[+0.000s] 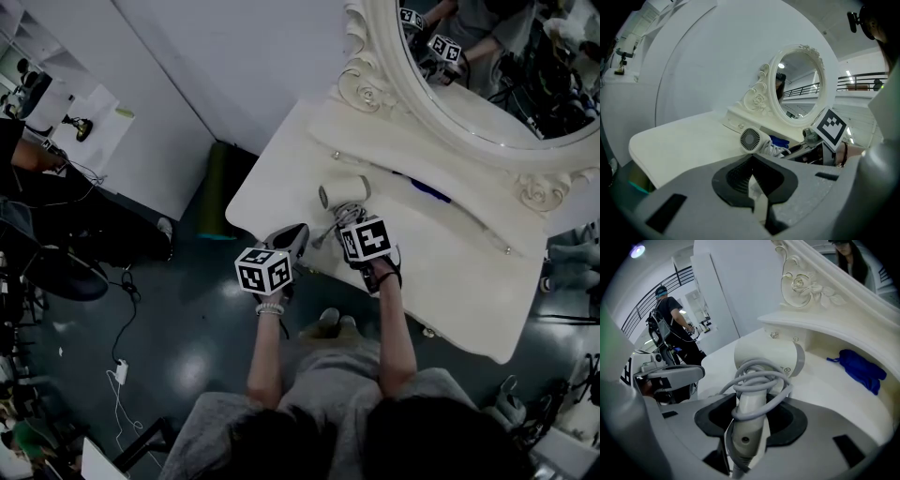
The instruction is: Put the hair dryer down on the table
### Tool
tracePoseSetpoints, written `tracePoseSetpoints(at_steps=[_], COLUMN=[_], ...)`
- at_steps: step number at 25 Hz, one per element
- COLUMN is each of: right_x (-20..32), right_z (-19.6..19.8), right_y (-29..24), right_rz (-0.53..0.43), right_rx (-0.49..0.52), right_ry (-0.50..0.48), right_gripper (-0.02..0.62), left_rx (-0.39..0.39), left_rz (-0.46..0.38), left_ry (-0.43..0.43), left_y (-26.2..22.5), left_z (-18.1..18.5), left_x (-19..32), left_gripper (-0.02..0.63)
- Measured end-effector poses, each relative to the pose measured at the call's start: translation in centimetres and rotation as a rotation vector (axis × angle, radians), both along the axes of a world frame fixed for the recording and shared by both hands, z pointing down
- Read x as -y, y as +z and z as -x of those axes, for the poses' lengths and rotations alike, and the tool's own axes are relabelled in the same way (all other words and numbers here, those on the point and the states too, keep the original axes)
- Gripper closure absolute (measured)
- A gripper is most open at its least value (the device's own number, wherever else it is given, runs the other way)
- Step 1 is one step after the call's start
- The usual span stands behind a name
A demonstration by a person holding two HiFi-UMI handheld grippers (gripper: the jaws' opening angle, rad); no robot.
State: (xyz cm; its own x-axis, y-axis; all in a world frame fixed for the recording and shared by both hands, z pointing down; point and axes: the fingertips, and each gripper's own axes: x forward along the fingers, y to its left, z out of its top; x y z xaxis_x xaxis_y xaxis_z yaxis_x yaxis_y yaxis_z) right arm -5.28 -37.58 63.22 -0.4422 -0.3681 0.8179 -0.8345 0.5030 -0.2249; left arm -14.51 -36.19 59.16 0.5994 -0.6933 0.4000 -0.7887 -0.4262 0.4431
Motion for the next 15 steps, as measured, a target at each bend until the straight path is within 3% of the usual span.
tracePoseSetpoints(at_steps=[15], right_x=[0.22], right_z=[0.94], right_y=[0.71], right_rz=[-0.041], right_rx=[-0.15], right_ry=[-0.099], right_gripper=[0.401], left_rx=[0.002], left_rz=[0.02], left_ry=[-0.014], left_y=[0.69], left_z=[0.61], left_x=[0.1], left_gripper=[0.601])
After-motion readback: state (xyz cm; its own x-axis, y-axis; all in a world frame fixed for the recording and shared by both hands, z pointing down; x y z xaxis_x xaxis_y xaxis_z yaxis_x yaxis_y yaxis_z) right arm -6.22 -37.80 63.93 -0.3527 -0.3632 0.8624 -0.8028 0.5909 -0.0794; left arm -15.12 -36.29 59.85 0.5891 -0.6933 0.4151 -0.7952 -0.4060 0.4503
